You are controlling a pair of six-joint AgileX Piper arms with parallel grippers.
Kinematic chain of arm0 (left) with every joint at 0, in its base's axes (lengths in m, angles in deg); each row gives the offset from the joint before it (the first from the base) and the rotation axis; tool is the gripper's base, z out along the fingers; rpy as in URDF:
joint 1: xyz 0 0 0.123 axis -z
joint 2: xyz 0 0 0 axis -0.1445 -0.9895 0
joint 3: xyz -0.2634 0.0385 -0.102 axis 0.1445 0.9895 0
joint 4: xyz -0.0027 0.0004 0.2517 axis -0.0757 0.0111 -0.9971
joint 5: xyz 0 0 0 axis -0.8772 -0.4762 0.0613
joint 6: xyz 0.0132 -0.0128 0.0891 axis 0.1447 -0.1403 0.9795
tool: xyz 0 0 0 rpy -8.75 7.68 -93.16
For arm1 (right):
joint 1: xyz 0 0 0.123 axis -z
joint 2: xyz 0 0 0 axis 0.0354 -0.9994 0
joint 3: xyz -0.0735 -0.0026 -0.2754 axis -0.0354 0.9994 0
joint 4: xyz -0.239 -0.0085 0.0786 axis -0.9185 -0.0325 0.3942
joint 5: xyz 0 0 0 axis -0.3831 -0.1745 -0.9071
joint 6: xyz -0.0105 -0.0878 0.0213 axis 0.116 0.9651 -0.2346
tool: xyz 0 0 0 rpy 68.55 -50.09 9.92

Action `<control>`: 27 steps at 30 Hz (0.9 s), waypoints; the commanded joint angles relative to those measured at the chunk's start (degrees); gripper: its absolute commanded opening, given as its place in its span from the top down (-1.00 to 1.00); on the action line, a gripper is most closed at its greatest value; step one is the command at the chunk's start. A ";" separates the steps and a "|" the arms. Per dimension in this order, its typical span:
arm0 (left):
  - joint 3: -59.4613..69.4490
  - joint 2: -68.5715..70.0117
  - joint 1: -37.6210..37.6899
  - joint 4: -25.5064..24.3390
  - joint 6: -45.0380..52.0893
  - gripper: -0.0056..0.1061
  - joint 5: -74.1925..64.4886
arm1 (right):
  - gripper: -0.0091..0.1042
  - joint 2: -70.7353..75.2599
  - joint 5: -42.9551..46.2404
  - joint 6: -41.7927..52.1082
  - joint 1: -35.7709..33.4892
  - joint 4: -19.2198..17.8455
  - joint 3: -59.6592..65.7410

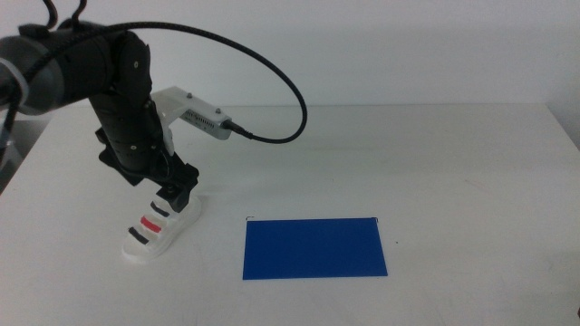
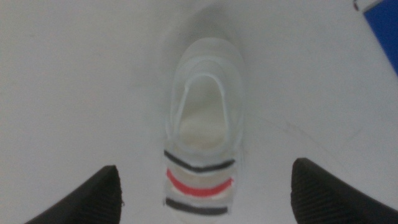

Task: Use one arm to grab the shoe from the table and place it on the mat.

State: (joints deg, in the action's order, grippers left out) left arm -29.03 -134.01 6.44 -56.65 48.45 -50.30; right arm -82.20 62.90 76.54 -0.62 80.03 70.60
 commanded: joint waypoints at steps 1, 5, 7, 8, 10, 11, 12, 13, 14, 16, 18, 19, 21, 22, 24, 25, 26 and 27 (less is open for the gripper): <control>-1.95 1.12 -1.48 2.33 1.49 -0.78 1.38 | -0.53 -0.21 4.19 0.59 0.05 -0.57 0.29; -1.95 -1.51 -3.01 5.68 6.20 -0.78 1.82 | -0.53 -0.21 4.19 0.59 0.05 -0.57 0.29; -1.95 -3.05 -3.01 5.78 6.72 -0.78 1.88 | -0.53 -0.21 4.19 0.59 0.05 -0.57 0.29; -1.95 -3.49 -3.01 5.79 6.72 -0.78 1.92 | -0.53 -0.21 4.19 0.59 0.05 -0.57 0.29; -1.95 -4.93 -3.01 5.77 6.77 -0.78 2.44 | -0.53 -0.21 4.19 0.59 0.05 -0.57 0.29; -1.95 -5.42 -3.01 5.77 6.77 -0.78 2.97 | -0.53 -0.21 4.19 0.59 0.05 -0.57 0.29; -1.95 -6.11 -3.01 5.84 6.77 -0.78 3.39 | -0.53 -0.21 4.19 0.59 0.05 -0.57 0.29; -1.95 -6.62 -3.01 5.84 6.77 -0.78 3.81 | -0.53 -0.21 4.19 0.59 0.05 -0.57 0.29; -1.95 -7.03 -2.95 5.84 6.77 -0.78 3.90 | -0.53 -0.21 4.19 0.59 0.05 -0.57 0.29; -1.95 -7.76 -2.95 5.84 6.77 -0.76 4.13 | -0.53 -0.21 4.19 0.59 0.05 -0.57 0.29; -1.95 -7.98 -2.95 5.84 6.56 -0.71 4.07 | -0.53 -0.21 4.19 0.59 0.05 -0.57 0.29; -1.95 -7.98 -2.95 5.84 6.32 -0.65 4.00 | -0.53 -0.21 4.19 0.59 0.05 -0.57 0.29; -1.95 -7.85 -2.95 5.84 5.91 -0.52 3.87 | -0.53 -0.21 4.19 0.59 0.05 -0.57 0.29; -1.95 -7.85 -2.95 5.84 5.85 -0.42 3.71 | -0.53 -0.21 4.19 0.59 0.05 -0.57 0.29; -1.95 -7.73 -2.95 5.84 5.85 -0.17 2.97 | -0.53 -0.21 4.19 0.59 0.05 -0.57 0.29; -1.95 -7.66 -2.95 5.84 5.85 -0.02 2.52 | -0.53 -0.21 4.19 0.59 0.05 -0.57 0.29; -1.95 -7.53 -2.95 5.84 5.78 0.09 2.07 | -0.53 -0.21 4.19 0.59 0.05 -0.57 0.29; -1.95 -7.34 -2.95 5.78 5.84 0.24 1.61 | -0.53 -0.21 4.19 0.59 0.05 -0.57 0.29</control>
State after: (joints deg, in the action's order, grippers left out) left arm -29.39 -145.07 3.36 -51.53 54.79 -47.63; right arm -82.20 62.90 76.54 -0.62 80.03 70.60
